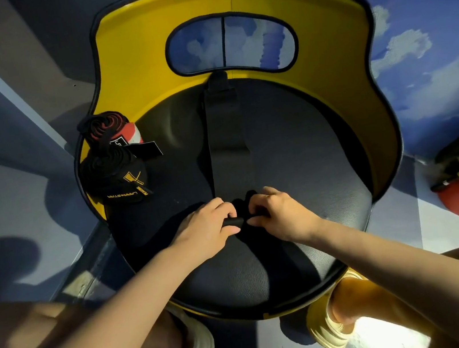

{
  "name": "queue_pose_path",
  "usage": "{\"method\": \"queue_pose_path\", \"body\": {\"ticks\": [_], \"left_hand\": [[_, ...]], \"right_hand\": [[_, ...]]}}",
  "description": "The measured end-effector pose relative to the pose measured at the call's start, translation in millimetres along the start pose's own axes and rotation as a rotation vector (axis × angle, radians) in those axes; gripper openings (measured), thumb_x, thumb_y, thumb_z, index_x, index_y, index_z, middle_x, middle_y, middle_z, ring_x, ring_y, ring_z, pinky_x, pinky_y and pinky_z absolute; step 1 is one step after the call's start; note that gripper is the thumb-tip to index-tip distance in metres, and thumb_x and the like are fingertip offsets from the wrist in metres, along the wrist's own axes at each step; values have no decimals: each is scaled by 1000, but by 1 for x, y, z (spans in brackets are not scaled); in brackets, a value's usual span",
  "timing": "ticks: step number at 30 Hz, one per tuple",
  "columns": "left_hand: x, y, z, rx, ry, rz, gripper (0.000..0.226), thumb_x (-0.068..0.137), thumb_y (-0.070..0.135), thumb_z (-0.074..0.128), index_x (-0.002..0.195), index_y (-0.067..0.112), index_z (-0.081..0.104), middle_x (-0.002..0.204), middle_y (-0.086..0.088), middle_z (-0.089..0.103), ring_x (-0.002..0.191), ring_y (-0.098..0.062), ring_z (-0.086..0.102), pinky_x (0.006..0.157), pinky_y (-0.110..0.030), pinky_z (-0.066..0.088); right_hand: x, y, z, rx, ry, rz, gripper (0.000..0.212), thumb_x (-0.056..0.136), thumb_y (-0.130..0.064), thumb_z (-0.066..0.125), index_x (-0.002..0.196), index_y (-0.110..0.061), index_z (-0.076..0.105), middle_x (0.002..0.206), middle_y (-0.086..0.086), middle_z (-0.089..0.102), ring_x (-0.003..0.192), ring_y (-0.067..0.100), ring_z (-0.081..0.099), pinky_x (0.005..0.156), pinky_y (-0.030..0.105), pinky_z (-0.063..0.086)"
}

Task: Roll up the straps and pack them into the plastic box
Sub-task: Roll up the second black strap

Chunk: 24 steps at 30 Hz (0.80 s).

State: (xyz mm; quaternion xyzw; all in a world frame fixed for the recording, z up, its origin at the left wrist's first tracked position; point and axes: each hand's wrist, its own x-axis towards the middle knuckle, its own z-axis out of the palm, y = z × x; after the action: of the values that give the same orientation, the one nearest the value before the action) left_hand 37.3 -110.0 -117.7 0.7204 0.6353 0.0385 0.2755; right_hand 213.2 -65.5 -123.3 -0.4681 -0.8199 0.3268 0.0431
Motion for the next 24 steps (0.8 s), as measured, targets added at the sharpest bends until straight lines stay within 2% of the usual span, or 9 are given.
{"method": "queue_pose_path", "body": {"ticks": [2,6,9,12,15,17,21,24], "left_hand": [[-1,1,-1,7,7,13,25,92,35,53,115,24,48,117,9,48,111,-12,47,85,-28,39],[-4,2,-2,71,18,57,29,91,36,55,116,24,46,118,8,43,104,-14,47,78,-26,36],[-5,2,-1,100,46,59,29,92,37,54,117,22,49,121,8,38,95,-14,49,73,-26,34],[-5,3,-2,113,63,49,32,92,39,53,119,23,50,120,8,39,100,-16,52,74,-28,36],[-3,4,-2,135,73,41,31,93,39,52,120,23,51,119,8,41,106,-18,52,78,-30,37],[-2,4,-2,102,74,20,30,93,38,52,119,22,53,116,7,43,104,-19,53,76,-30,37],[0,4,-5,-13,92,2,29,92,34,56,118,22,56,112,8,50,105,-15,55,79,-26,39],[-1,5,-7,-29,105,23,27,91,35,55,116,25,51,113,9,52,105,-12,54,80,-26,39]], "right_hand": [[0,1,0,-2,14,0,14,85,-20,65,92,-8,60,93,2,46,86,23,53,79,34,46],[1,0,0,-31,36,55,13,87,-26,63,92,-14,62,93,0,51,89,27,58,78,37,49],[-3,-2,2,-119,83,60,21,89,-32,59,104,-17,60,104,2,54,96,27,58,78,37,50],[-7,-3,5,-266,195,-69,23,90,-30,58,109,-16,60,105,3,55,99,24,55,74,34,46],[-10,-1,8,-336,268,-229,16,86,-27,61,93,-14,65,88,3,60,79,26,60,61,32,50],[-12,3,8,-337,235,-259,22,84,-34,61,93,-14,64,88,1,59,77,22,59,58,29,49],[-12,10,7,-307,146,-257,29,82,-27,67,107,-12,62,103,5,57,92,25,55,72,38,53],[-11,9,3,-222,159,-213,29,86,-26,63,112,-13,63,110,3,59,102,23,53,80,35,50]]}}
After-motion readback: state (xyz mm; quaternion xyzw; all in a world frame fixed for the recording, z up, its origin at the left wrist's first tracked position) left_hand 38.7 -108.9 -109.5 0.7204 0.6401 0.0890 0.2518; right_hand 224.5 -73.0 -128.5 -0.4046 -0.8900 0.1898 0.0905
